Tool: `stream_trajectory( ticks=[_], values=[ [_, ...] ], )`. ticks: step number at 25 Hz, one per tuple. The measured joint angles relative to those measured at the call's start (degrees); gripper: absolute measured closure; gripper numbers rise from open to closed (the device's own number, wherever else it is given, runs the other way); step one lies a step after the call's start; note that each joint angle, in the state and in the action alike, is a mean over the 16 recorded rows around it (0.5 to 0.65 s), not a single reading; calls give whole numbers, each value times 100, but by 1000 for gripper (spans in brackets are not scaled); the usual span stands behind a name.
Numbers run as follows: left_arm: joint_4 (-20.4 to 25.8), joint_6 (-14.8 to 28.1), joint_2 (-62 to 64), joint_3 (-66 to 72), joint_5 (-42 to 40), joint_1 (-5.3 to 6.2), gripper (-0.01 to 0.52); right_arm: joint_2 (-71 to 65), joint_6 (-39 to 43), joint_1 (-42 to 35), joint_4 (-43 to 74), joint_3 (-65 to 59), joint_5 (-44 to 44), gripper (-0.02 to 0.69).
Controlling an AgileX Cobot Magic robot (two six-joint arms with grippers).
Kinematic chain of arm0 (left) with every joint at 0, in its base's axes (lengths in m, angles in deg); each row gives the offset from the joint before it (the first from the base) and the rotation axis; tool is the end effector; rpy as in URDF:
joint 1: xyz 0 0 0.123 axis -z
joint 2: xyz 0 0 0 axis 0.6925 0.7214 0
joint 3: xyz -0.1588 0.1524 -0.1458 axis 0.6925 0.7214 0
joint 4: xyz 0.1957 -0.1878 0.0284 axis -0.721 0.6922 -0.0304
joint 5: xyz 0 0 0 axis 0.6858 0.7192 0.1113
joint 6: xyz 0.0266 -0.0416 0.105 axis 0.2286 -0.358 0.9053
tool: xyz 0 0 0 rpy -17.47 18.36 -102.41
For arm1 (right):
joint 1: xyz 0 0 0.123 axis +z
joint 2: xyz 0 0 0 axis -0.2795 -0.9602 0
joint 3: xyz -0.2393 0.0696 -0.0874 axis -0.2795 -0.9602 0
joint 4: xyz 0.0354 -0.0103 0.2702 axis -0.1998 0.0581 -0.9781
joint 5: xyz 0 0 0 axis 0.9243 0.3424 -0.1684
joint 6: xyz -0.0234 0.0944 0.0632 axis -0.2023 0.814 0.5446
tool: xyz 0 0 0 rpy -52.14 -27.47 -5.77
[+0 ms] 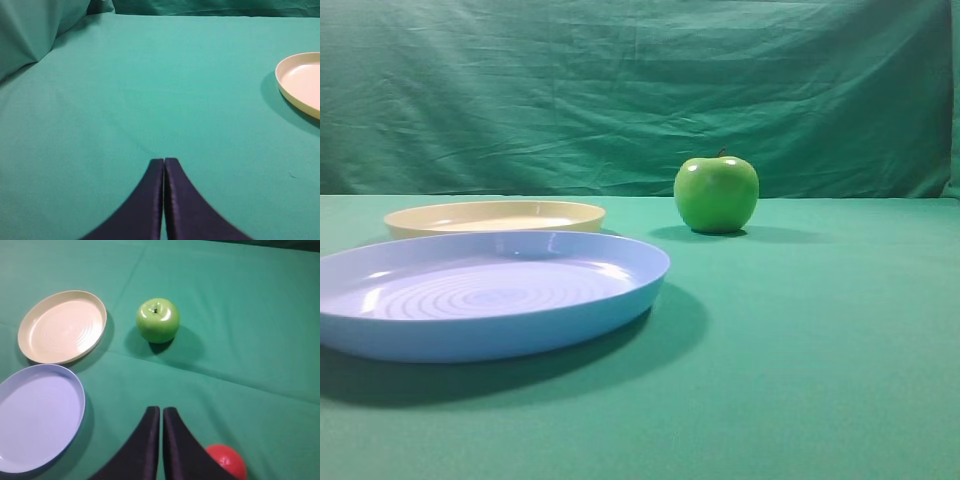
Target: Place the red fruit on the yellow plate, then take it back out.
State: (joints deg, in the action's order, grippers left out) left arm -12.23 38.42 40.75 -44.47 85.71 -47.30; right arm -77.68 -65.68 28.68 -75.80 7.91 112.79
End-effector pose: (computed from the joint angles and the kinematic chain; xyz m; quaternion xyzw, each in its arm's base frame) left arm 0.1169 0.0209 0.1716 -0.0706 0.7913 0.0576 0.6046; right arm 0.2023 0.0780 0.3368 -0.2037 0.8717 0.1516 0.4192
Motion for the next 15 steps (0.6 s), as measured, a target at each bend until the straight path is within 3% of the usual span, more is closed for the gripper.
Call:
stream_trajectory(
  ticks=[7,15],
  values=[
    [0,0,0,0,0,0,514,1019,144,0,40,1,426,665],
    [0,0,0,0,0,0,514,2061,873,-7,606,-17,791,665]
  ],
)
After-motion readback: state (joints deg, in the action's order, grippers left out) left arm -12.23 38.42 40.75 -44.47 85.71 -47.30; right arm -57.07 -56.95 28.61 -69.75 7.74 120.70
